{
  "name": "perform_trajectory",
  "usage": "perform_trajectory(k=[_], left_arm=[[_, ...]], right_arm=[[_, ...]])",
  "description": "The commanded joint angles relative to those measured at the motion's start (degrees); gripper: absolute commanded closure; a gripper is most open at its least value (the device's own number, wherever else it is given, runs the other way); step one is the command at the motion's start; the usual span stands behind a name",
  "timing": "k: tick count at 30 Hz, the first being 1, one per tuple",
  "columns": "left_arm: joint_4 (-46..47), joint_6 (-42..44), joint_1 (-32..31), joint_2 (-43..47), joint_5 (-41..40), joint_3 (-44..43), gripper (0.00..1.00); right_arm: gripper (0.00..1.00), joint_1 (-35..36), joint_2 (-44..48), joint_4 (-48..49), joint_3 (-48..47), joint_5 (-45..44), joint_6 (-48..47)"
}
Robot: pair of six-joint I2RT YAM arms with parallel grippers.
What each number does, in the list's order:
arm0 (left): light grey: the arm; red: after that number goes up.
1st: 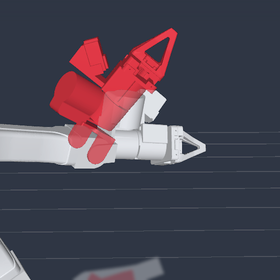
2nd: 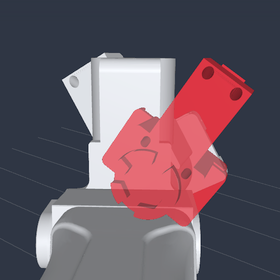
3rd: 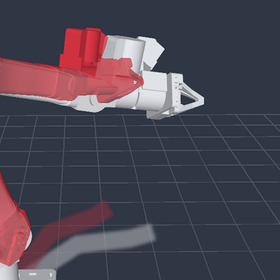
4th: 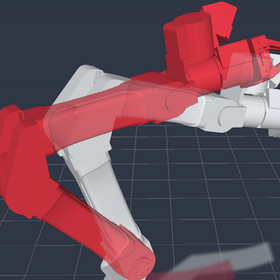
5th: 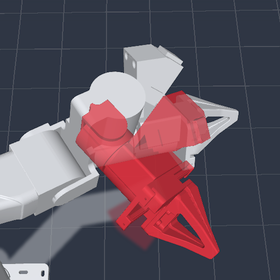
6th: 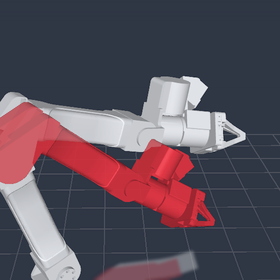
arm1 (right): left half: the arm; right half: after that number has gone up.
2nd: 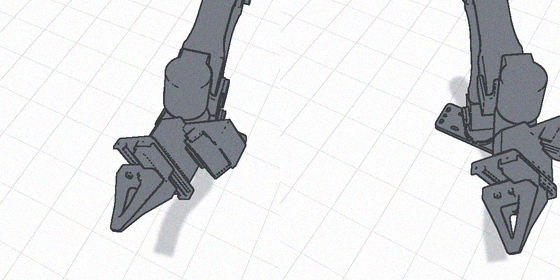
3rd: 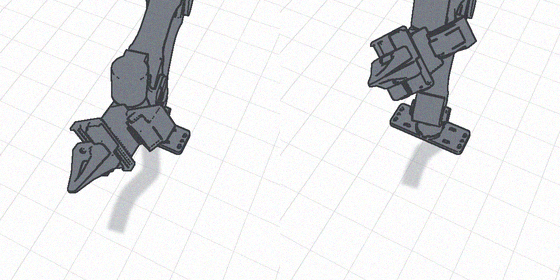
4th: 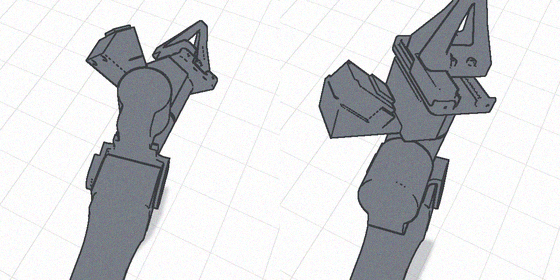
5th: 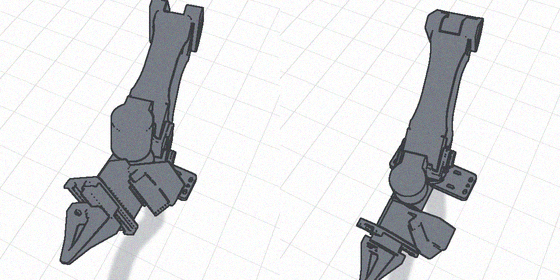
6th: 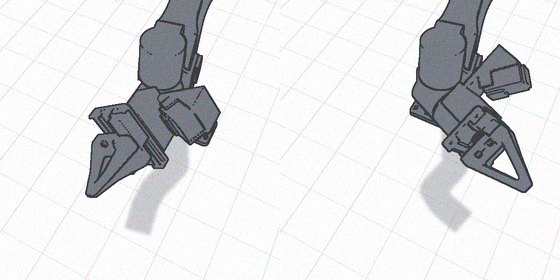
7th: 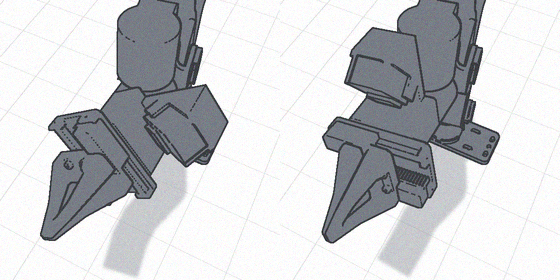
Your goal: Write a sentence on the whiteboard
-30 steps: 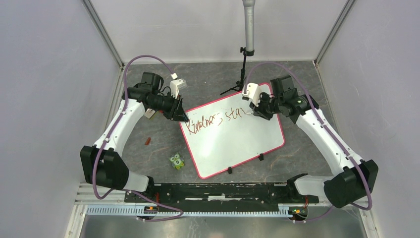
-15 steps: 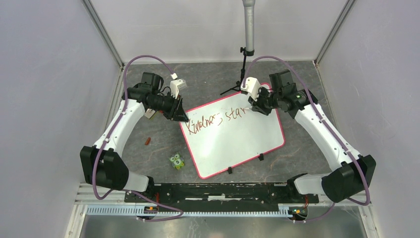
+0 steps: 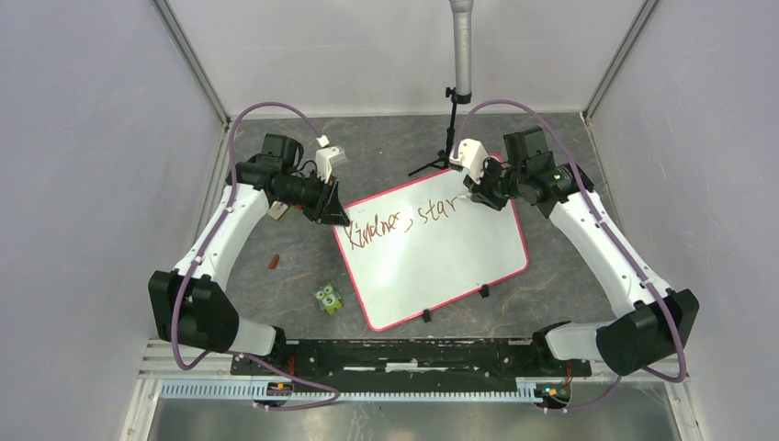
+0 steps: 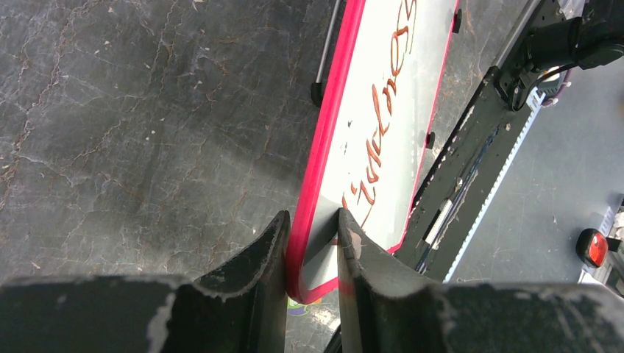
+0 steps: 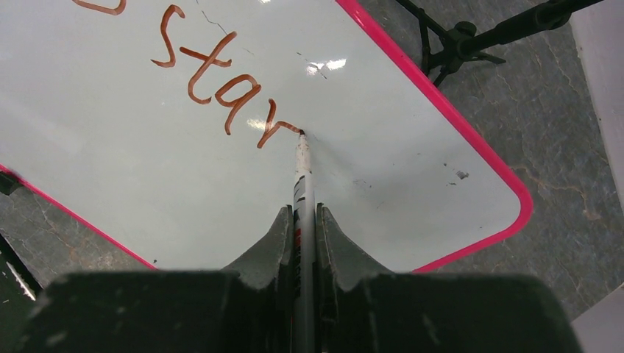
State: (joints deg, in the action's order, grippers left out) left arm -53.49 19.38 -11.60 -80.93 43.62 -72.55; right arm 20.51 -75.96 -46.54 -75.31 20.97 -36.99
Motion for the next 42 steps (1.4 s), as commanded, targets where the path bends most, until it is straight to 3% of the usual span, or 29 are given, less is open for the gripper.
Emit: perform_trajectory(k=[1,28,42], left_arm=[[1.4,3.1,-0.4,0.7,-3.5,0.9,0.98],[1.6,3.6,-0.4,0.6,-3.9,1.4,0.98],[1.5,3.5,-0.4,0.5,-3.5,1.4,0.98]], right_arm=[[1.0,-0.3,2.2,0.0,-3.1,0.3,-0.5],[1.0,-1.5,0.2,-0.2,-1.4,-5.7,-2.3],[1.0,-1.4,1.0,-0.8,-5.2,-0.5,-1.4]])
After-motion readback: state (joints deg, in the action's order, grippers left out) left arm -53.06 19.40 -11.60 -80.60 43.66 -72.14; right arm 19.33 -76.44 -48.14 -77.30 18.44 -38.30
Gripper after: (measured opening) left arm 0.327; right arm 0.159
